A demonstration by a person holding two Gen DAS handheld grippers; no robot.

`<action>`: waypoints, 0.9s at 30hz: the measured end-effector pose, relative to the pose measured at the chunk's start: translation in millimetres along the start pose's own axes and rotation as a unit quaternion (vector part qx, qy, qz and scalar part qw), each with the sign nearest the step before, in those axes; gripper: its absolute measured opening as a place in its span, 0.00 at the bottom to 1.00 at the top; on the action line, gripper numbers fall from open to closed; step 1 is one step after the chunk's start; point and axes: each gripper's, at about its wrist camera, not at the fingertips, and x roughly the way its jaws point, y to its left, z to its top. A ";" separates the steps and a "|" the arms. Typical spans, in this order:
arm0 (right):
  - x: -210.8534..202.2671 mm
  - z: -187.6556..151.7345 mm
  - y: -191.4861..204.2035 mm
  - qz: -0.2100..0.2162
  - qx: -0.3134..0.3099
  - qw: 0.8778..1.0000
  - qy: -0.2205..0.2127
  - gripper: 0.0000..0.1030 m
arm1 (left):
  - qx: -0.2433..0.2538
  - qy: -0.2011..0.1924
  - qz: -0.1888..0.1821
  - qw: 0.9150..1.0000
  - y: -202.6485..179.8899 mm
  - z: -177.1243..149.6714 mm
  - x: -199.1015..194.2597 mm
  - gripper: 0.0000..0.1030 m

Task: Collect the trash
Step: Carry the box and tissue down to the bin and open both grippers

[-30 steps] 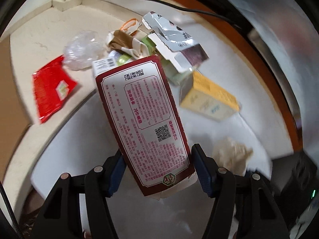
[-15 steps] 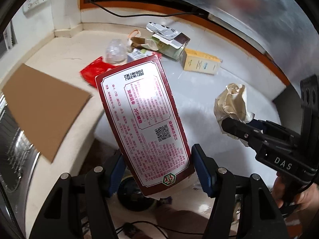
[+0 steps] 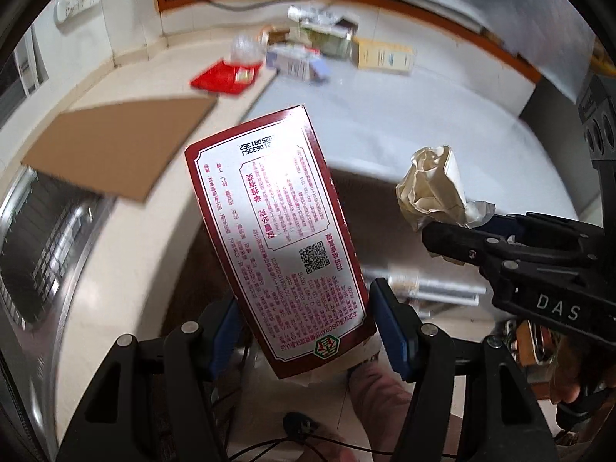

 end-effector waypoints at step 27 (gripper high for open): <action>252.4 -144.3 -53.0 0.001 0.034 0.989 0.142 0.39 | -0.110 0.126 0.006 0.986 34.6 -125.3 237.8 0.61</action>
